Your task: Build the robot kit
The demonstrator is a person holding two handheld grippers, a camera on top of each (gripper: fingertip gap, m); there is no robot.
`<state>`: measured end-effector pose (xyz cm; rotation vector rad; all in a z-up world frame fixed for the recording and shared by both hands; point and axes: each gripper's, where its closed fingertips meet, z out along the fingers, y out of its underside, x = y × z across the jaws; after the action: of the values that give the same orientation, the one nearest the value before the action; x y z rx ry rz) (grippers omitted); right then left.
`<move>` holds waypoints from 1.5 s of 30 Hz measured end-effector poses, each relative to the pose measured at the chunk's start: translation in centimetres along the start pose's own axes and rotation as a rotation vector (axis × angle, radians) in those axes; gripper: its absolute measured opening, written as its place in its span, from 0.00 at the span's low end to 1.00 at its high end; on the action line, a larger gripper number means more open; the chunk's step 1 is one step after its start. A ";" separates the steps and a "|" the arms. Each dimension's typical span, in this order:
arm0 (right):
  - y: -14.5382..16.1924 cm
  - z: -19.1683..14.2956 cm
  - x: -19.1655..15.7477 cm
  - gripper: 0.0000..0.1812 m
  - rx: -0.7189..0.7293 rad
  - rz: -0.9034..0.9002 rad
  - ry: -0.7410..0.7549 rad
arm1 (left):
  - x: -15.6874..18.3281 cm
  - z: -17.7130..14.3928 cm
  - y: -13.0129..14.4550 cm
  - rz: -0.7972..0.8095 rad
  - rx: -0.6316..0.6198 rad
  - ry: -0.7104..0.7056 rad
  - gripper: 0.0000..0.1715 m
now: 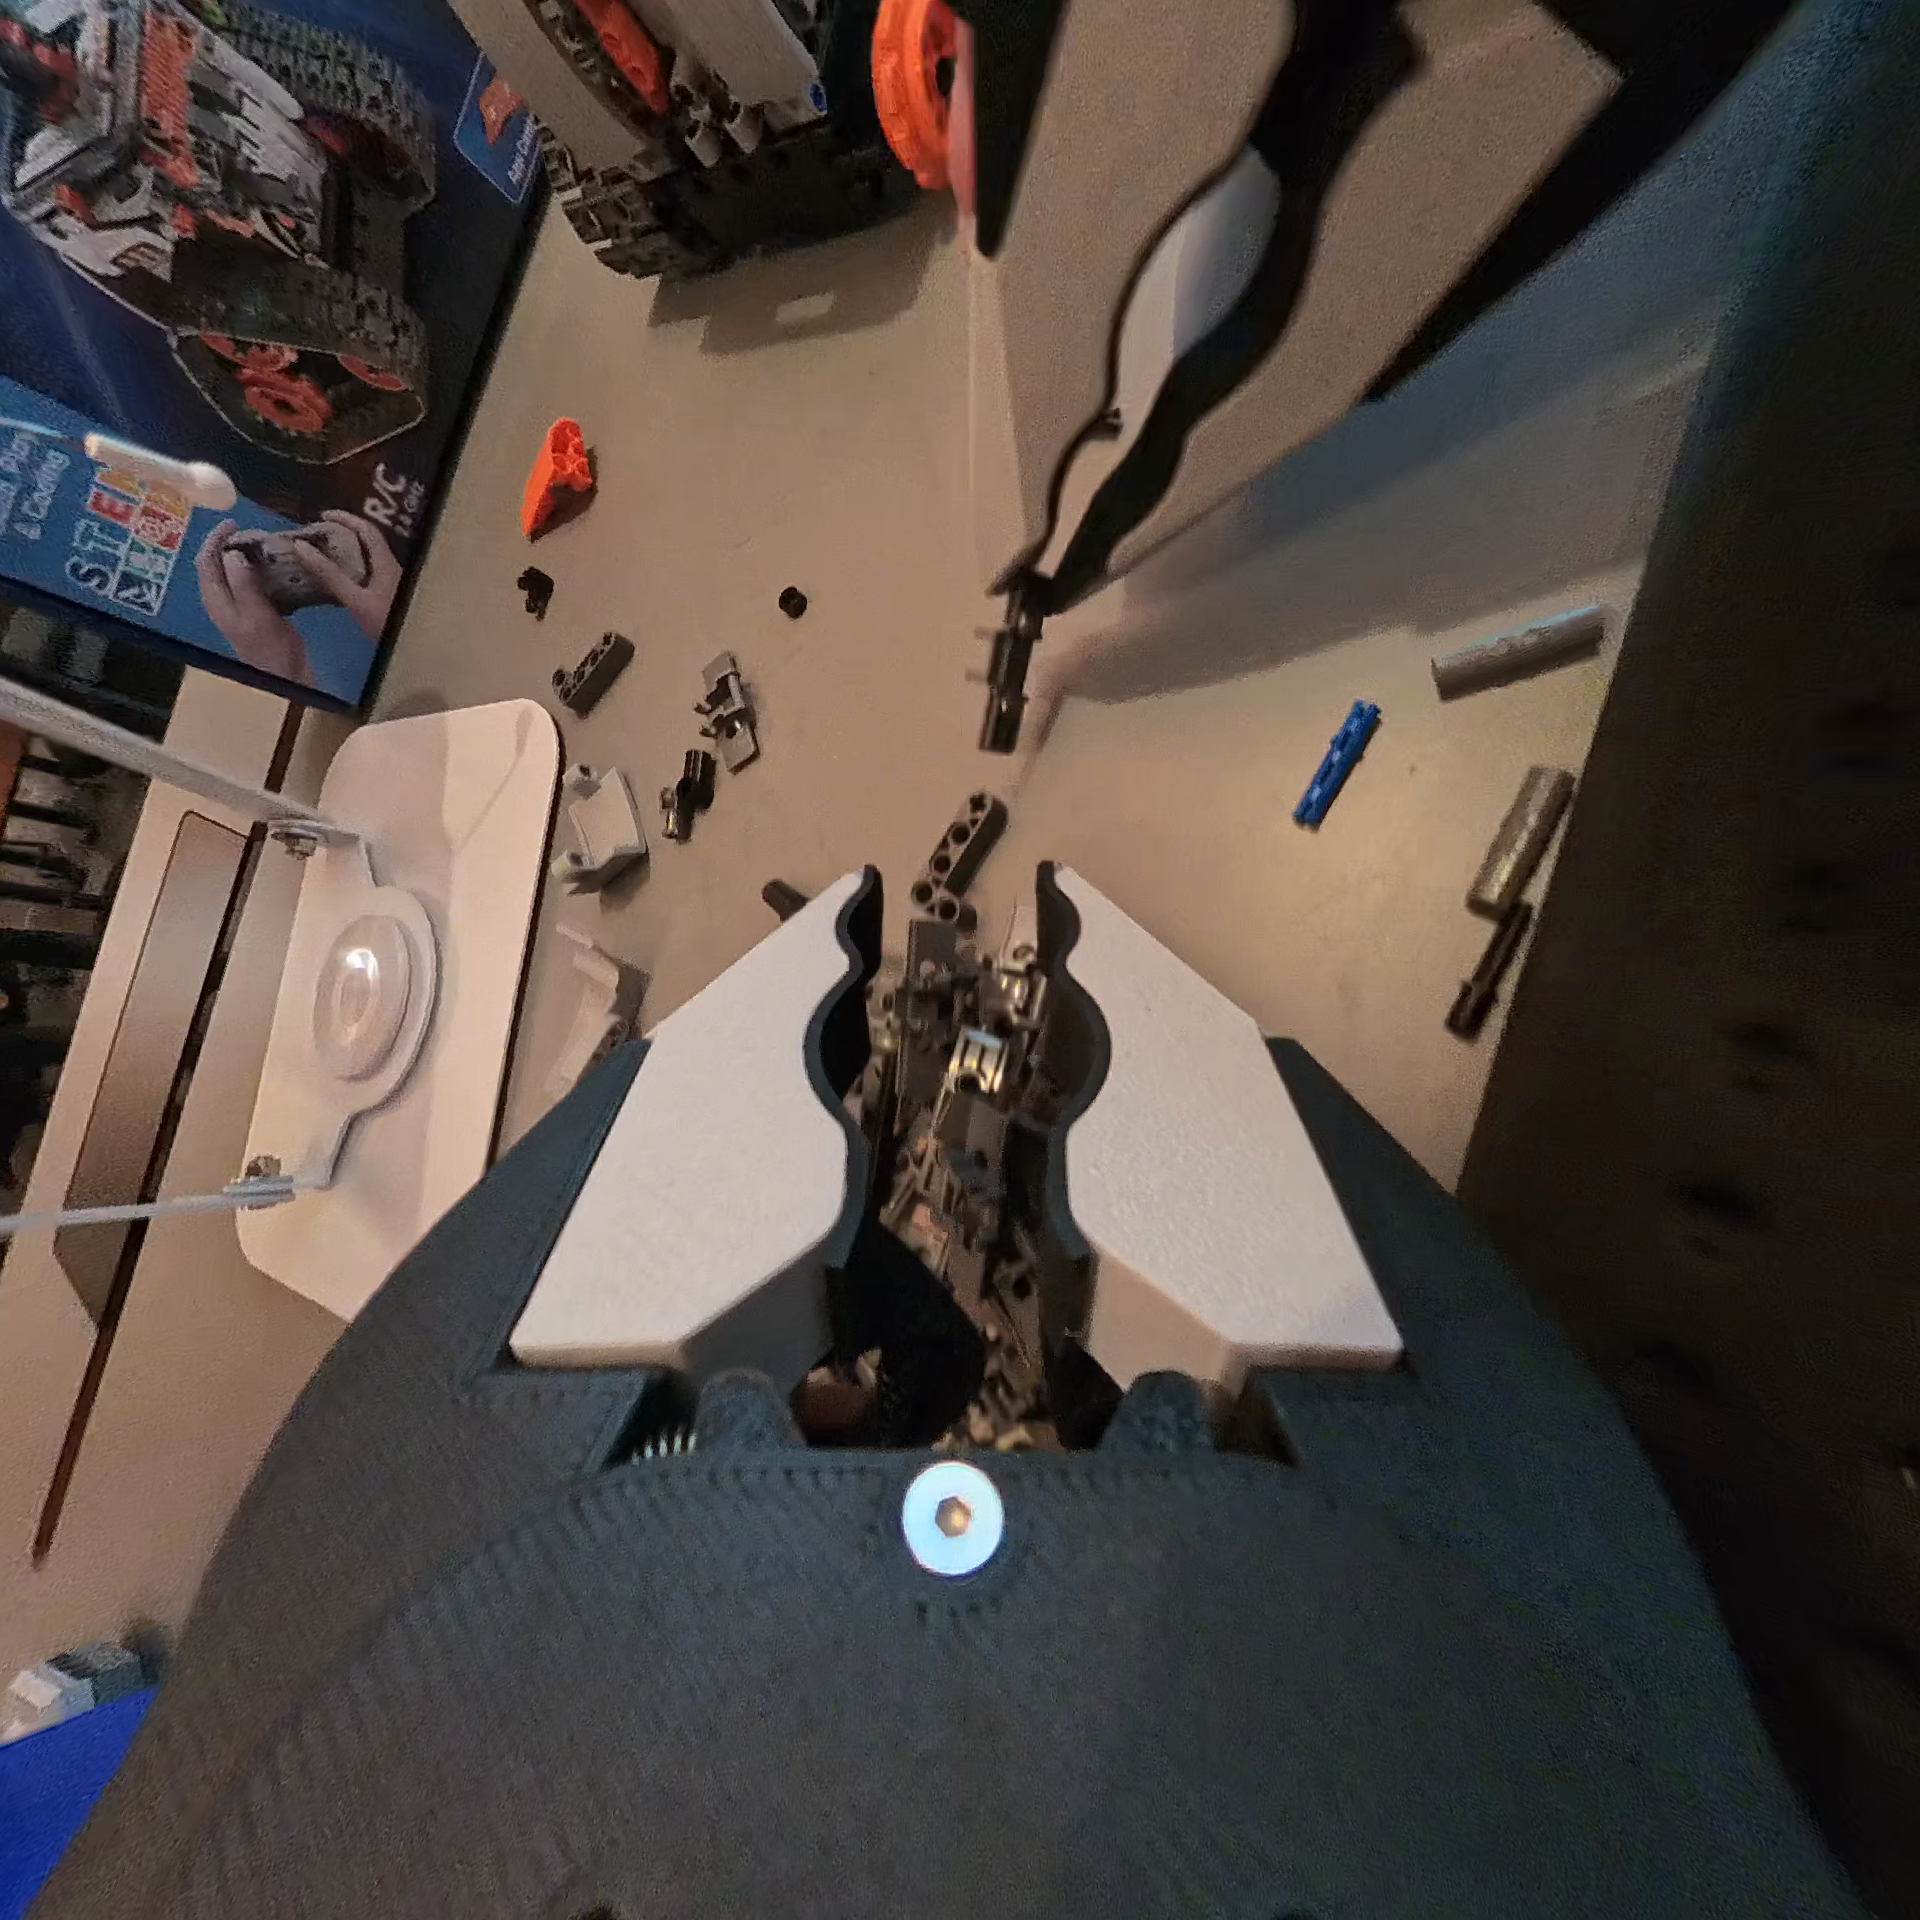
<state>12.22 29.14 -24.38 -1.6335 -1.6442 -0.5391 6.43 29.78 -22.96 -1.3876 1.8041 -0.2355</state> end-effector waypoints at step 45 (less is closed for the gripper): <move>-2.5 -2.6 -3.9 0.08 0.301 0.545 -0.479 | 0.8 -1.9 3.4 0.105 -0.108 0.127 0.12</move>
<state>9.95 24.41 -25.09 -1.9581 -1.4062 0.3823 2.67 29.73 -24.17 -1.3733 2.0146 -0.1757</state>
